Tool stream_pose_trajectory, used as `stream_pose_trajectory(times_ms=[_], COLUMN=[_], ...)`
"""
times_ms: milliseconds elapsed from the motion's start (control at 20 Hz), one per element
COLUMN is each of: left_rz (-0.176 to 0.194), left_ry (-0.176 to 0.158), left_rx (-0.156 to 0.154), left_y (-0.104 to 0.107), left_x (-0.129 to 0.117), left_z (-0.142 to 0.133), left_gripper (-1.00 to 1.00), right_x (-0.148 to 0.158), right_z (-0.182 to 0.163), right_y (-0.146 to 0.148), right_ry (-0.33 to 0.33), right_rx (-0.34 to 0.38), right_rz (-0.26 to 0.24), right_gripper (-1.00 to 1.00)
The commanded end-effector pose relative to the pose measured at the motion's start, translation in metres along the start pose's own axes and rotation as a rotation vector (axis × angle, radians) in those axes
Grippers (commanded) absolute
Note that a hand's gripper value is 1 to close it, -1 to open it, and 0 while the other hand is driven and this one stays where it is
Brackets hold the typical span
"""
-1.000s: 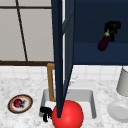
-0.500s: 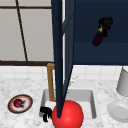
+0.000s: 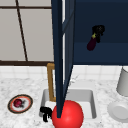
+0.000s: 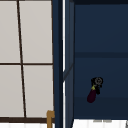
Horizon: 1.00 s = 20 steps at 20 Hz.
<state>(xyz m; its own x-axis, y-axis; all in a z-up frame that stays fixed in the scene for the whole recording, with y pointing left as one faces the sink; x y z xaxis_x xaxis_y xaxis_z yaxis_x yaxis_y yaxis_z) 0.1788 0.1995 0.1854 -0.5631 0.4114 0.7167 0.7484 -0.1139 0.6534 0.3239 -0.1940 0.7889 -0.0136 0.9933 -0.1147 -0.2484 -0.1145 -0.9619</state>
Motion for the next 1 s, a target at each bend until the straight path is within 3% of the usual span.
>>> stream_pose_trajectory(times_ms=[0,150,350,550,950], left_rz=[0.000,0.000,0.000,0.000,0.000], left_ry=[0.000,0.000,0.000,0.000,0.000], left_rx=[0.000,0.000,0.000,0.000,0.000], left_y=[0.000,0.000,0.000,0.000,0.000], left_x=[0.000,0.000,0.000,0.000,0.000], left_z=[0.000,0.000,0.000,0.000,0.000], left_gripper=[0.00,0.00,0.00,0.00,0.00], right_x=[0.010,0.014,0.019,0.011,0.001], right_z=[-0.032,-0.053,-0.079,-0.104,-0.160], right_y=[0.018,0.038,0.060,0.086,0.095], right_ry=[0.051,0.054,0.063,0.041,0.034], right_rx=[0.006,-0.011,-0.031,-0.045,0.027], right_rz=[-0.013,-0.014,0.025,0.019,0.003], right_gripper=[1.00,1.00,1.00,1.00,1.00])
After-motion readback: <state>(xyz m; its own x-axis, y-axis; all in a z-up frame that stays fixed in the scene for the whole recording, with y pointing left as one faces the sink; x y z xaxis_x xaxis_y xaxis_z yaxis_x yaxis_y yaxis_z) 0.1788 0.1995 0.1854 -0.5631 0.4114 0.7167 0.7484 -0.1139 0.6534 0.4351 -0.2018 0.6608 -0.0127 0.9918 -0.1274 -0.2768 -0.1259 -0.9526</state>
